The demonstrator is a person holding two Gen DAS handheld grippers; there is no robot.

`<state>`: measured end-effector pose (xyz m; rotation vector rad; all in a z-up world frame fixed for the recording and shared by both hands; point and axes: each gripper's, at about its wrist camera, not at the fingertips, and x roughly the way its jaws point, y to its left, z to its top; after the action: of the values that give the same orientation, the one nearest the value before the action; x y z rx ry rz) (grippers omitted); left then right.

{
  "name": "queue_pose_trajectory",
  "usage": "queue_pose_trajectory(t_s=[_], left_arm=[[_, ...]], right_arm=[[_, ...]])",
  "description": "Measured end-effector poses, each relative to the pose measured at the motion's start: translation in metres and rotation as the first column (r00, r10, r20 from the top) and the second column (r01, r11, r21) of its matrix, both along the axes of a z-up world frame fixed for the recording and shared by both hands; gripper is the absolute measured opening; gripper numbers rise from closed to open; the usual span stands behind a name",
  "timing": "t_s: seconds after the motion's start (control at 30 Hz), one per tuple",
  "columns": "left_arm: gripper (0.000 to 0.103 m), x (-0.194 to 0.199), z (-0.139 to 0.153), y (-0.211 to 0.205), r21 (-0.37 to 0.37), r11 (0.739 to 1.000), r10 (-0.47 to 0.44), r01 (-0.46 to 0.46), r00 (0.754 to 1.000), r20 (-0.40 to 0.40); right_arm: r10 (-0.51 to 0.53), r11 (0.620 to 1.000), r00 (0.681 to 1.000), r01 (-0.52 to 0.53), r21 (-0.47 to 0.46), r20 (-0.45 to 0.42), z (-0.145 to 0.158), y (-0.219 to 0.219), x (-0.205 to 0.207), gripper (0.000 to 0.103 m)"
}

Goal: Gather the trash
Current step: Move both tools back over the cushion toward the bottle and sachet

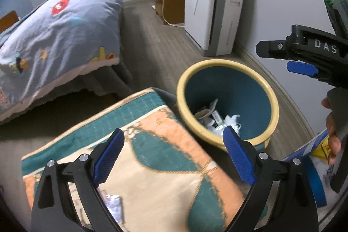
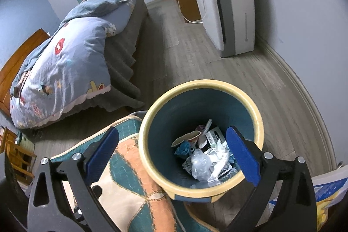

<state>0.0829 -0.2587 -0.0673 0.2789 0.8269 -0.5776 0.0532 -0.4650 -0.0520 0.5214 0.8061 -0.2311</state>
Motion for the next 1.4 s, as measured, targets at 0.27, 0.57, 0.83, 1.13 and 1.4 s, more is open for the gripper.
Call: queue_pose_trajectory(t_s=[0.27,0.57,0.83,1.13,1.4], left_arm=[[0.092,-0.006,0.009,0.039,0.029,0.999,0.013,-0.014,0.999,0.035],[0.092,-0.007,0.014,0.092,0.024,0.998,0.061,-0.062,0.998,0.034],[0.092,-0.004,0.005,0.142,0.064,0.988,0.138,-0.14,0.99,0.026],[0.092,0.006,-0.001,0.204,0.07,0.961,0.267,-0.266,0.964,-0.01],[0.092,0.018,-0.001,0.255,0.054,0.923,0.383,-0.381,0.922,-0.048]], right_arm=[[0.05,0.998,0.999,-0.05,-0.024,-0.015,0.002,0.035,0.013,0.097],[0.105,0.993,0.994,-0.106,-0.042,-0.031,0.002,0.074,0.027,0.097],[0.182,0.981,0.982,-0.185,-0.054,-0.052,-0.001,0.122,0.041,0.097],[0.332,0.935,0.931,-0.346,-0.081,-0.153,-0.022,0.189,0.058,0.097],[0.416,0.89,0.873,-0.448,-0.083,-0.255,-0.047,0.231,0.064,0.097]])
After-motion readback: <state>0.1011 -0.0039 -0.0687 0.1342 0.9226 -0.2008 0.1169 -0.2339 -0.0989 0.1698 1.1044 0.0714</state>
